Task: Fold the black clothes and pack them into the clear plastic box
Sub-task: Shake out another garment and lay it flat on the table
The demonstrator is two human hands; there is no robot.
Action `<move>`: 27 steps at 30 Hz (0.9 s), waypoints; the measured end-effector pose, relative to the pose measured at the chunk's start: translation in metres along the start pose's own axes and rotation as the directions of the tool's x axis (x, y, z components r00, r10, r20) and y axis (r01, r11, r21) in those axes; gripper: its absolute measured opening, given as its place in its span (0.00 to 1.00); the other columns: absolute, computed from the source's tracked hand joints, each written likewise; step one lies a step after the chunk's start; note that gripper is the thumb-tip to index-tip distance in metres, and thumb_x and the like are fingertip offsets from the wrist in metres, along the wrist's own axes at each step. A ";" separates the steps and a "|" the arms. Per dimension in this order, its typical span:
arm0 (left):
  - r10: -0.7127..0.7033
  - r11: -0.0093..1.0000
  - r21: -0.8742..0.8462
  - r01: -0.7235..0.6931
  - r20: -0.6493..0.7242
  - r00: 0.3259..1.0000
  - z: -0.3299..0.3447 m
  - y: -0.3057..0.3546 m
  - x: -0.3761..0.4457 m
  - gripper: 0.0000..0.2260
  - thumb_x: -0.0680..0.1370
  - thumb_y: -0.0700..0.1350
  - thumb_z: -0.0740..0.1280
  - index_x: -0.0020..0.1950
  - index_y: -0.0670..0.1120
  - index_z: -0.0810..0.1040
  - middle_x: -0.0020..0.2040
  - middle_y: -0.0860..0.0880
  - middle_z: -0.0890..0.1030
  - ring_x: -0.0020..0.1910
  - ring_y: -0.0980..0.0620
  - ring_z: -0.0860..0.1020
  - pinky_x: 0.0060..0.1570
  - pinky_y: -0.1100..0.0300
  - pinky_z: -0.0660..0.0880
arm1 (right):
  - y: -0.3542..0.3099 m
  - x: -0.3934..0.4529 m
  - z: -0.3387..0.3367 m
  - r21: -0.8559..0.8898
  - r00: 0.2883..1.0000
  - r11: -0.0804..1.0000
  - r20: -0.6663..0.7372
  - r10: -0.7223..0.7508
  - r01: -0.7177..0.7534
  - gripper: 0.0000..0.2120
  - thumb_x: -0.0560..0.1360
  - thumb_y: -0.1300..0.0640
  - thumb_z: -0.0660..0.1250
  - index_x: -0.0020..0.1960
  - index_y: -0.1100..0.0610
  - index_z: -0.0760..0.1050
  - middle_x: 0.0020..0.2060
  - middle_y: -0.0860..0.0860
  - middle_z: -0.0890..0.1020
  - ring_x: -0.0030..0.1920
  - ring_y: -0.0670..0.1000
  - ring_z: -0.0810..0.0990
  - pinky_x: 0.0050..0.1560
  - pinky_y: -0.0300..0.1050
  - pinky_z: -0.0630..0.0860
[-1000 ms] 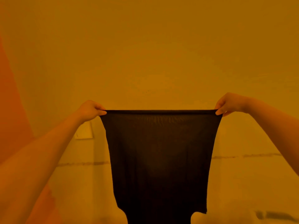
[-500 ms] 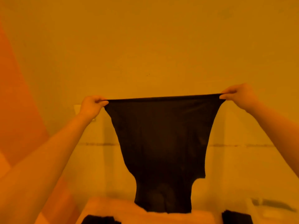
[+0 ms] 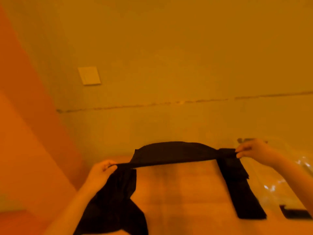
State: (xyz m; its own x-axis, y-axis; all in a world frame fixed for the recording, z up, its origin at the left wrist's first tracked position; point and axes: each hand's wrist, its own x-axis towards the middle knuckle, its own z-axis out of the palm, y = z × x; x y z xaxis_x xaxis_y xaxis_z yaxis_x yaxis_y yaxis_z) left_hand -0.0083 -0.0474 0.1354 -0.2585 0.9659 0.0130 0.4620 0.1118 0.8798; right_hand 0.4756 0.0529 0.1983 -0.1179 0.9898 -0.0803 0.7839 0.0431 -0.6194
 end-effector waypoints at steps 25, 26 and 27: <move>0.139 0.967 0.233 -0.103 -0.142 0.980 0.003 0.143 0.156 0.06 0.76 0.35 0.66 0.50 0.35 0.80 0.44 0.40 0.79 0.41 0.50 0.73 0.40 0.60 0.64 | -0.043 0.121 -0.060 0.055 0.979 0.998 -0.205 -0.006 0.017 0.08 0.69 0.67 0.71 0.48 0.67 0.81 0.39 0.59 0.79 0.42 0.56 0.76 0.42 0.44 0.67; 0.177 0.961 0.246 -0.126 -0.196 0.965 -0.003 0.158 0.166 0.07 0.76 0.36 0.65 0.52 0.35 0.79 0.46 0.37 0.80 0.41 0.52 0.74 0.39 0.61 0.64 | -0.054 0.128 -0.074 0.063 0.960 0.996 -0.276 -0.048 0.068 0.08 0.69 0.67 0.71 0.49 0.67 0.81 0.41 0.61 0.80 0.42 0.54 0.77 0.42 0.43 0.67; 0.210 0.960 0.235 -0.152 -0.245 0.946 -0.010 0.173 0.175 0.08 0.76 0.36 0.65 0.53 0.34 0.79 0.48 0.36 0.80 0.40 0.56 0.75 0.38 0.62 0.65 | -0.065 0.134 -0.087 0.057 0.933 0.990 -0.346 -0.099 0.127 0.08 0.70 0.67 0.71 0.49 0.67 0.81 0.42 0.63 0.81 0.40 0.49 0.78 0.39 0.39 0.68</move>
State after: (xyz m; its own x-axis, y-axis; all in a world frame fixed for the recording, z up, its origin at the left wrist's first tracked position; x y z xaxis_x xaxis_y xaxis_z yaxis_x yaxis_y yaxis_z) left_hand 0.0179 0.1382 0.2943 -0.3554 0.8805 0.3137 0.6826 0.0152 0.7306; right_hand 0.4622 0.1948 0.2958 0.0230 0.9662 0.2569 0.7265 0.1604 -0.6681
